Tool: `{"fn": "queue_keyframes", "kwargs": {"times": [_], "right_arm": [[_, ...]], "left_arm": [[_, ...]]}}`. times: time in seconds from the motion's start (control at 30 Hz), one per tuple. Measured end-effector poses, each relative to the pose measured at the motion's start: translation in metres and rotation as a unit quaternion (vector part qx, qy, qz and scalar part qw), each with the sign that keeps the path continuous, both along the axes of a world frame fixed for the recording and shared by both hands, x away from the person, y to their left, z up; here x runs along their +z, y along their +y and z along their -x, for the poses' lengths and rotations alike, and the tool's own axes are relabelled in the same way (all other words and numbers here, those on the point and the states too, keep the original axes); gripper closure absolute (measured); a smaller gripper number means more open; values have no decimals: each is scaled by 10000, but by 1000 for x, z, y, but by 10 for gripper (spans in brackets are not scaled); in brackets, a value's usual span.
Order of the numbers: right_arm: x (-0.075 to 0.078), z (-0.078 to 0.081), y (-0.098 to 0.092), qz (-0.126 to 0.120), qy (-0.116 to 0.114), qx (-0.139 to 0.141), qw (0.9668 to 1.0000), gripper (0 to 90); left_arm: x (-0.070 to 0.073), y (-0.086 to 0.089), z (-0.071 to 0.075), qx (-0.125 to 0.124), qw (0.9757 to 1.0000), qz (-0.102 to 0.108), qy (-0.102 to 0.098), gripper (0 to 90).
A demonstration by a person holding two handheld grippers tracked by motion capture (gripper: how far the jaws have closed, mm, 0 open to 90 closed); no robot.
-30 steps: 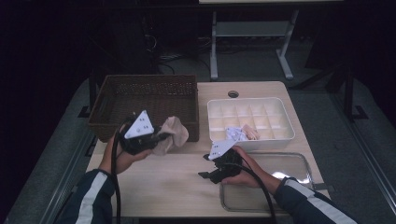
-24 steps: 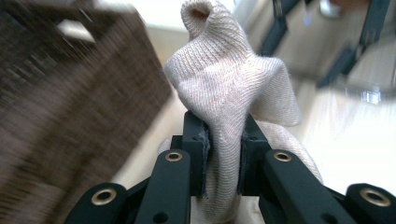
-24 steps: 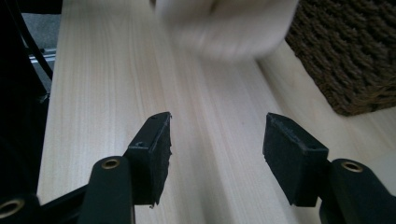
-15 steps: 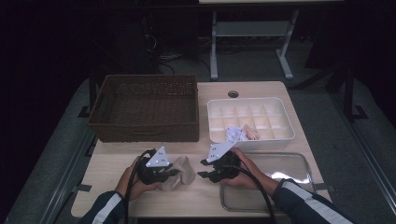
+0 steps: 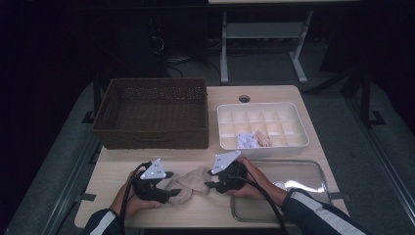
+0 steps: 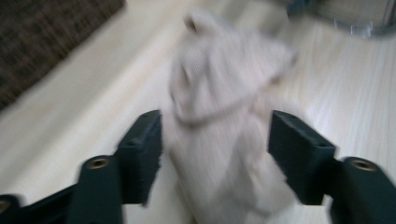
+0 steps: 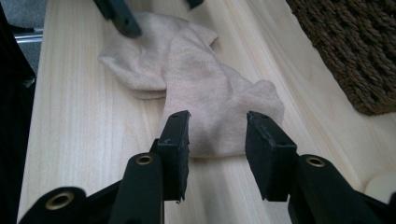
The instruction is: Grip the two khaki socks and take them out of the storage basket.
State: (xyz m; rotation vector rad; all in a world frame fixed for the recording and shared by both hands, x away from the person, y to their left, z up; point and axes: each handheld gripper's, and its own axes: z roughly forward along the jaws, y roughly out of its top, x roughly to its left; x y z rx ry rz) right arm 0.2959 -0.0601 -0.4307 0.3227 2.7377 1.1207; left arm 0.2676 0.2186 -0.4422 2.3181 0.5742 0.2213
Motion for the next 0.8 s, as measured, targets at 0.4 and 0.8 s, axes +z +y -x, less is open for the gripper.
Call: {"fn": "queue_keyframes", "kwargs": {"times": [0.4, 0.8], "right_arm": [[-23, -1, 27, 391, 59, 228, 9990, 594], [-28, -4, 21, 421, 233, 344, 9983, 603]], "left_arm": [[-17, 17, -19, 454, 9987, -183, 165, 499], [-20, 44, -52, 1175, 9930, -51, 102, 494]]}}
